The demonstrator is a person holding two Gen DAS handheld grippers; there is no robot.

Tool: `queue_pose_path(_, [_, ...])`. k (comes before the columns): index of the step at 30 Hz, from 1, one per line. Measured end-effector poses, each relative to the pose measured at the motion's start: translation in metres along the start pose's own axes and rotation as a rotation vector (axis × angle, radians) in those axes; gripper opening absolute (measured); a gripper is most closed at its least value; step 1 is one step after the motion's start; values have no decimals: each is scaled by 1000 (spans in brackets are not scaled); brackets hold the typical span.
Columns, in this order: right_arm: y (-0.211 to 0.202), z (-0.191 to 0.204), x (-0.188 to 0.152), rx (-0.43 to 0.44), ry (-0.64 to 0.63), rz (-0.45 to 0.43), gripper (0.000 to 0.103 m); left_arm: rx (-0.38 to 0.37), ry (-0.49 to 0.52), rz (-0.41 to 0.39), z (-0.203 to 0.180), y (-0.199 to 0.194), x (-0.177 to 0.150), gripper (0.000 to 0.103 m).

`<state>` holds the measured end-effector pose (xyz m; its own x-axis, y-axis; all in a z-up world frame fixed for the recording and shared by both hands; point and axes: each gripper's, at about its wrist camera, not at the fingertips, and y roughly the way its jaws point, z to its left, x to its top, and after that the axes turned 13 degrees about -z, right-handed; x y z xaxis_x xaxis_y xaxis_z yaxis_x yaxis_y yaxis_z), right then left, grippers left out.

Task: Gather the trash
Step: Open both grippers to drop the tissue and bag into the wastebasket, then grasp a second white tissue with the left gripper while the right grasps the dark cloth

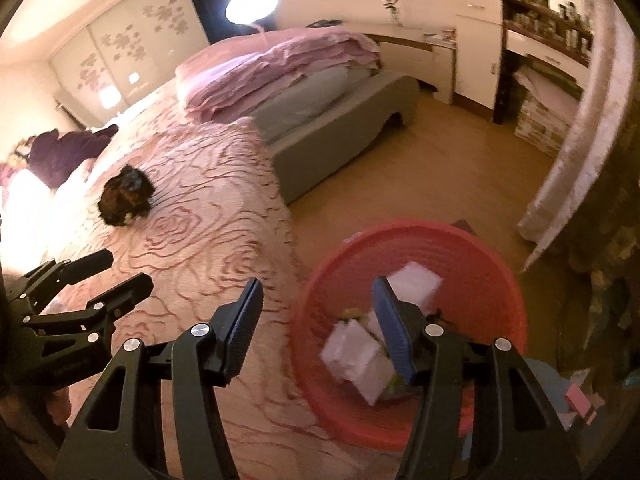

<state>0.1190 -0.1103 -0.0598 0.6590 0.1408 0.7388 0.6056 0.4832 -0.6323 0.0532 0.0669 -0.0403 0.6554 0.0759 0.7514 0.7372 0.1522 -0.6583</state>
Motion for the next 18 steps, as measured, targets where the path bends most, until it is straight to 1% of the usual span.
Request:
queue_pose_path(5, [15,35,1,62,-46,24,58,85,-62,1,45,-17,-11,73])
queue_pose_path(7, [21,47,1,84,-59,32,62,133,-92,-5,66,-28,-16,73])
queue_pose_path(14, [35,89,0,159,-119,61,62,308,-208,-22,141,-69,-38,74])
queue_pose_path(18, [37,104,1,189,-143,65,62,356,-265,-10,175,-83,-57,76])
